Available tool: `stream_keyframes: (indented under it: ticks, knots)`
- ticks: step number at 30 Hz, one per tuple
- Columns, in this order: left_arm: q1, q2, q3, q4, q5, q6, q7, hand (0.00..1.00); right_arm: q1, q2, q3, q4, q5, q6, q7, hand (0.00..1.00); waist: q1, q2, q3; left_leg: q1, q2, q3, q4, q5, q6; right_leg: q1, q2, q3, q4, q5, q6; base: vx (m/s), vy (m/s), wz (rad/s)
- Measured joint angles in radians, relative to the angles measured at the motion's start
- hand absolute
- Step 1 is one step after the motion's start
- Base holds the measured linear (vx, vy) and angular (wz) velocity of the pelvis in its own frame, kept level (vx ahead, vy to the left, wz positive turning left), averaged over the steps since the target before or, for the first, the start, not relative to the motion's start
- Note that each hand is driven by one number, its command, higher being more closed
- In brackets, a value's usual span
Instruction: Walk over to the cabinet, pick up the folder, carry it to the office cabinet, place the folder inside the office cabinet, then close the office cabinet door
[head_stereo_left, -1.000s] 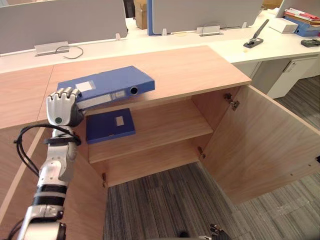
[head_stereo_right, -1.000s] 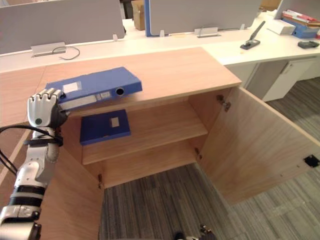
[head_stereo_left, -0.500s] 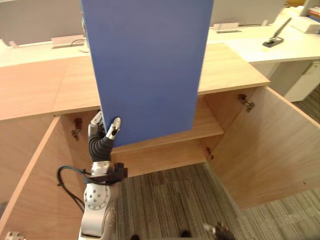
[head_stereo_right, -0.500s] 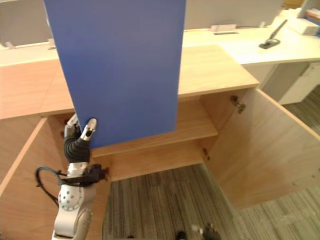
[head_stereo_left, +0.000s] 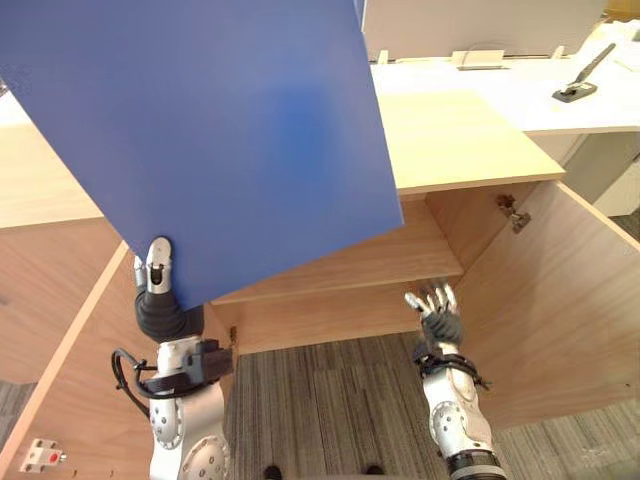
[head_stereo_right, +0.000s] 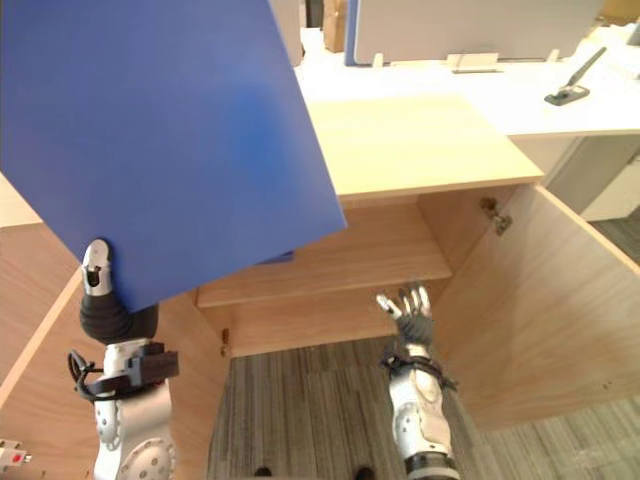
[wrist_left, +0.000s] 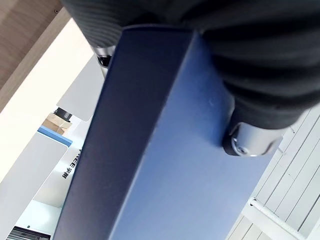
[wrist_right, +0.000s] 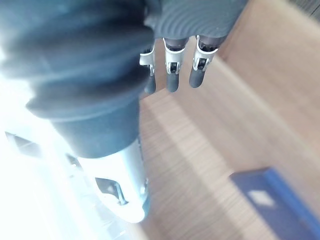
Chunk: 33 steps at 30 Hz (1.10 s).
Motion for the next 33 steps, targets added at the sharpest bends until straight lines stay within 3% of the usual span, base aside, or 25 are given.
stream_keyframes:
  ticks: [2, 7, 13, 15, 21, 29, 33]
  knots:
    - [0.009, 0.001, 0.015, 0.0, 0.014, 0.005, -0.001, 1.0, 0.001, -0.001, 0.011, -0.11, 0.064, -0.034, 0.032, 0.0, -0.01, -0.005, 0.0, 0.001, 0.002, 0.002, 0.0, 0.0, 0.0, 0.0, 0.001, 0.001, 0.0, 0.0, 0.0, -0.02, 0.017, -0.04]
    - [0.015, 0.003, 0.038, 0.0, 0.076, 0.019, -0.001, 1.0, -0.027, -0.028, 0.014, -0.185, 0.149, -0.041, 0.075, 0.0, -0.011, -0.02, -0.004, 0.002, 0.001, 0.007, 0.0, 0.0, 0.0, -0.002, 0.004, 0.006, 0.0, 0.0, 0.0, 0.0, 0.009, -0.02]
    - [0.015, 0.025, 0.031, 0.001, 0.119, 0.038, -0.012, 1.0, -0.298, -0.222, 0.148, -0.185, 0.287, -0.036, 0.145, 0.0, -0.011, -0.028, -0.009, 0.006, 0.0, 0.025, 0.001, -0.001, 0.0, -0.006, 0.007, 0.026, 0.001, 0.004, -0.002, 0.0, 0.023, -0.07]
    - [0.015, 0.045, -0.003, 0.002, 0.146, 0.046, -0.025, 1.0, -0.424, -0.299, 0.251, -0.186, 0.363, -0.025, 0.194, 0.0, -0.009, -0.029, -0.01, 0.006, 0.002, 0.027, 0.001, -0.001, -0.001, -0.007, 0.009, 0.027, 0.0, 0.004, -0.002, 0.0, 0.0, 0.0]
    - [0.018, 0.071, -0.029, 0.004, 0.15, 0.043, -0.025, 1.0, -0.621, -0.452, 0.43, -0.149, 0.538, 0.005, 0.237, 0.0, 0.012, -0.032, -0.012, 0.006, 0.002, 0.029, 0.001, -0.001, -0.001, -0.007, 0.009, 0.028, 0.0, 0.004, -0.002, 0.0, 0.0, 0.0]
    - [0.018, 0.107, -0.104, 0.057, 0.197, 0.045, -0.035, 1.0, -0.778, -0.518, 0.652, -0.095, 0.669, 0.071, 0.273, 0.0, 0.025, -0.031, -0.013, 0.007, 0.002, 0.029, 0.001, -0.001, 0.0, -0.007, 0.009, 0.028, 0.001, 0.004, -0.002, 0.0, 0.0, 0.0]
    - [0.017, 0.133, -0.132, 0.064, 0.222, 0.046, -0.047, 1.0, -0.839, -0.564, 0.728, -0.088, 0.668, 0.086, 0.295, 0.0, 0.027, -0.031, -0.02, 0.006, 0.002, 0.028, 0.0, -0.001, 0.0, -0.008, 0.009, 0.027, 0.001, 0.004, -0.002, 0.0, 0.0, 0.0]
